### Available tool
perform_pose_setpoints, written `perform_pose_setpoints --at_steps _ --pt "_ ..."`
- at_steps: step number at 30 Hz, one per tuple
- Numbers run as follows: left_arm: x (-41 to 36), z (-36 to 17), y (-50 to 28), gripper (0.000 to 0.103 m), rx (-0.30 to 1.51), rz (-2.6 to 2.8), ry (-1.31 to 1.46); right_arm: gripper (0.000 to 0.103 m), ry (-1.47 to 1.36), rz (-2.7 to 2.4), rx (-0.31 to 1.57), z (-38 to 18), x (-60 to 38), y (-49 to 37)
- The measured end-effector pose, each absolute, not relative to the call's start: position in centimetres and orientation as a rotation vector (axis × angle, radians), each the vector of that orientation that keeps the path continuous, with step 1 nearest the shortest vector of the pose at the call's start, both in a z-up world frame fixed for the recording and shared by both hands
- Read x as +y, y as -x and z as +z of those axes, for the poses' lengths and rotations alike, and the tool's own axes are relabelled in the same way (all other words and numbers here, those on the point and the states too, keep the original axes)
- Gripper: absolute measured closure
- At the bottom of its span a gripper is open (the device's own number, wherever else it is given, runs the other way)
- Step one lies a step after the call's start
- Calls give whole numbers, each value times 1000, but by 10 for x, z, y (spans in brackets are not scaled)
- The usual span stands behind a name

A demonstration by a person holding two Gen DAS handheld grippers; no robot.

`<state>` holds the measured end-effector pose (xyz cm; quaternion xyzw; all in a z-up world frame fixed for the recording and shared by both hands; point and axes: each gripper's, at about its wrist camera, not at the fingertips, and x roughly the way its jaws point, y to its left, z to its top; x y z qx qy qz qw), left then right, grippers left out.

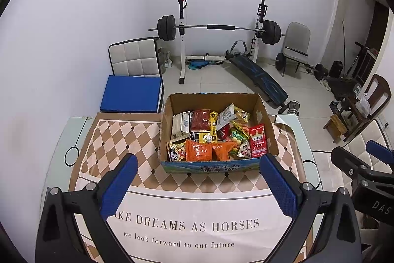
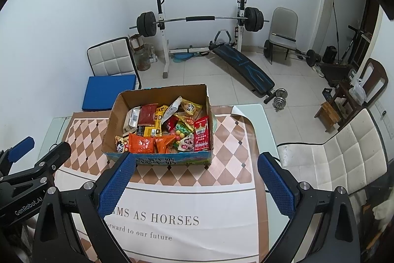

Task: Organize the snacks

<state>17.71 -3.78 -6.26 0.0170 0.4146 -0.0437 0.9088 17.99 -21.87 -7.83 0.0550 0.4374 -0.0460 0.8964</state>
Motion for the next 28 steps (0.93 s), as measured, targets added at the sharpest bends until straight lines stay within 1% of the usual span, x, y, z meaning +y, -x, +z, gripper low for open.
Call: perform_pose_setpoints --at_steps 28 --pt "-39 -57 -175 1 853 -95 -29 1 -109 -93 900 -73 -216 -179"
